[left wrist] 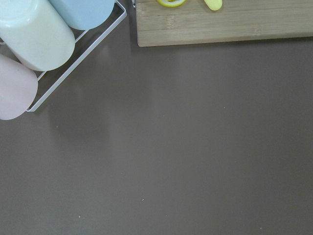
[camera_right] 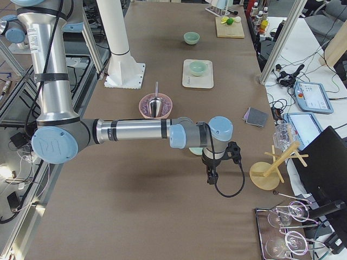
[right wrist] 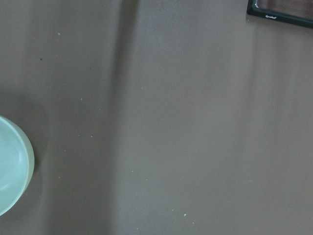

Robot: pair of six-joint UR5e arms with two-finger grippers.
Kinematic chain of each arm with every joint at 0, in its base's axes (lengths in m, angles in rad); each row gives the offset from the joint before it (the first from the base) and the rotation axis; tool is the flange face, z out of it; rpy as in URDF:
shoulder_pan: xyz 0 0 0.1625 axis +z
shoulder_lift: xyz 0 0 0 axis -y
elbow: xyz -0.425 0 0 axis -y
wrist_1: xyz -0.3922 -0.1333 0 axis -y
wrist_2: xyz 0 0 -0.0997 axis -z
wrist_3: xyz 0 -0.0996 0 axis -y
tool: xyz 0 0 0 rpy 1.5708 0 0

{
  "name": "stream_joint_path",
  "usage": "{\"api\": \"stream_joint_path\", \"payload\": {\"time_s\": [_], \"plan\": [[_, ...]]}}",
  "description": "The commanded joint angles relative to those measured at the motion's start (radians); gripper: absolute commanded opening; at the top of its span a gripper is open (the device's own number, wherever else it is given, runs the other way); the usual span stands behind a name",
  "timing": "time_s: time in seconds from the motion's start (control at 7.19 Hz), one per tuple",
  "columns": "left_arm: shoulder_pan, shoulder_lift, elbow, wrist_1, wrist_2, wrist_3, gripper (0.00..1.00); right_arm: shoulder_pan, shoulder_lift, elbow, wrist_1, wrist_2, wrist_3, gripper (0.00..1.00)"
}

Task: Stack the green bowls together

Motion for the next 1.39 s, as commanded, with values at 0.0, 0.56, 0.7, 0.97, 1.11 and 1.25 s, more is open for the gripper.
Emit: {"api": "stream_joint_path", "payload": {"time_s": [0.0, 0.56, 0.7, 0.97, 1.11, 1.25], "plan": [[0.005, 0.004, -0.009, -0.009, -0.001, -0.002, 0.98, -0.001, -0.032, 0.029, 0.012, 0.004, 0.001, 1.0], [0.008, 0.007, -0.012, -0.092, -0.002, -0.014, 0.98, -0.004, -0.041, 0.025, 0.012, 0.078, 0.012, 1.0], [0.008, 0.007, -0.022, -0.095, -0.002, -0.011, 0.97, -0.004, -0.041, 0.048, 0.012, 0.081, 0.014, 1.0], [0.023, -0.002, -0.019, -0.092, -0.004, -0.023, 0.97, -0.039, -0.043, 0.057, 0.014, 0.072, 0.011, 1.0], [0.026, 0.001, -0.019, -0.101, -0.078, -0.119, 0.98, -0.045, -0.041, 0.059, 0.011, 0.088, 0.026, 1.0], [0.041, -0.001, -0.022, -0.144, -0.103, -0.138, 0.98, -0.082, -0.038, 0.054, 0.014, 0.105, 0.085, 1.0]]}}
